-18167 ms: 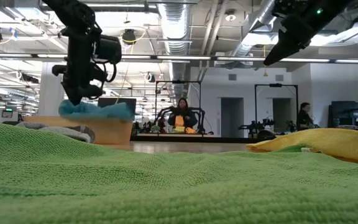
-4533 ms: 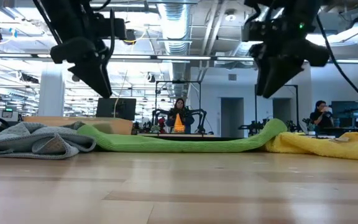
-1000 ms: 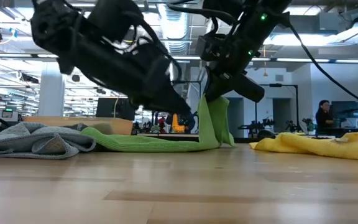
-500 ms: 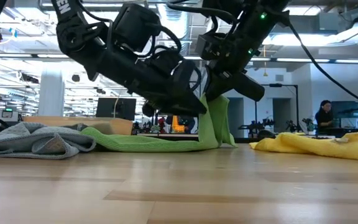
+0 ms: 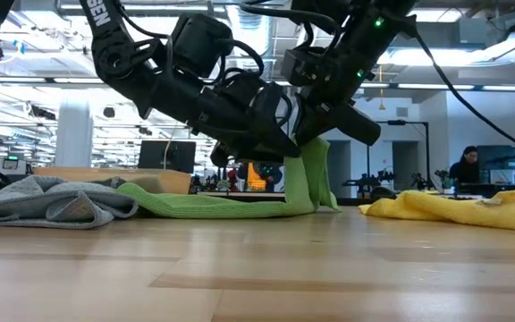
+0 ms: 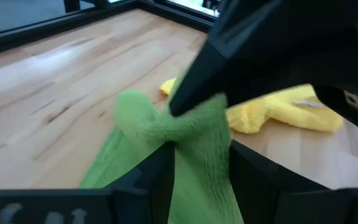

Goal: Fold microfiber towels
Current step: Fold the green microfiber cloth

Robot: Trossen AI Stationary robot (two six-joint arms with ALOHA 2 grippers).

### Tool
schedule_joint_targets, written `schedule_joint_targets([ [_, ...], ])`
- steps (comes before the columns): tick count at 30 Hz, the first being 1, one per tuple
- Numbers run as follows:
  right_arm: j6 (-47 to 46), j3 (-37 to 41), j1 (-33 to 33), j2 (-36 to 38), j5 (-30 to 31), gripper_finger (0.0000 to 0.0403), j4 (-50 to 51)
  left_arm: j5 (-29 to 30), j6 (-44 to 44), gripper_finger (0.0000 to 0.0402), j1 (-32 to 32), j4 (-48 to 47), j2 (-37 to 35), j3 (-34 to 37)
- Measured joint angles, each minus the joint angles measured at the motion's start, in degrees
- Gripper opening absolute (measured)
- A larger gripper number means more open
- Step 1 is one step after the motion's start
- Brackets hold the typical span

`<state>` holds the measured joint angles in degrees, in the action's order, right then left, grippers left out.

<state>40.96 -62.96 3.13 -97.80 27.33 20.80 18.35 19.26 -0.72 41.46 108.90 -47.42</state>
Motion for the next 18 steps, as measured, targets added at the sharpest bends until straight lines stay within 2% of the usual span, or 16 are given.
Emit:
schedule_joint_targets([
  [5, -0.01, 0.0, -0.27, 0.0, -0.02, 0.0012, -0.02, -1.91, -1.87, 0.0104, 0.0, -0.02, 0.0, -1.28],
  [11, 0.01, 0.02, -0.28, 0.0, 0.48, 0.0012, -0.02, -2.99, -2.07, 0.0012, 0.0, -1.28, 0.0, -1.66],
  [18, 0.01, 0.04, -0.15, 0.0, 4.9, 0.0012, 1.88, -2.05, -0.2, 0.0002, -0.04, -4.08, -0.13, -1.77],
])
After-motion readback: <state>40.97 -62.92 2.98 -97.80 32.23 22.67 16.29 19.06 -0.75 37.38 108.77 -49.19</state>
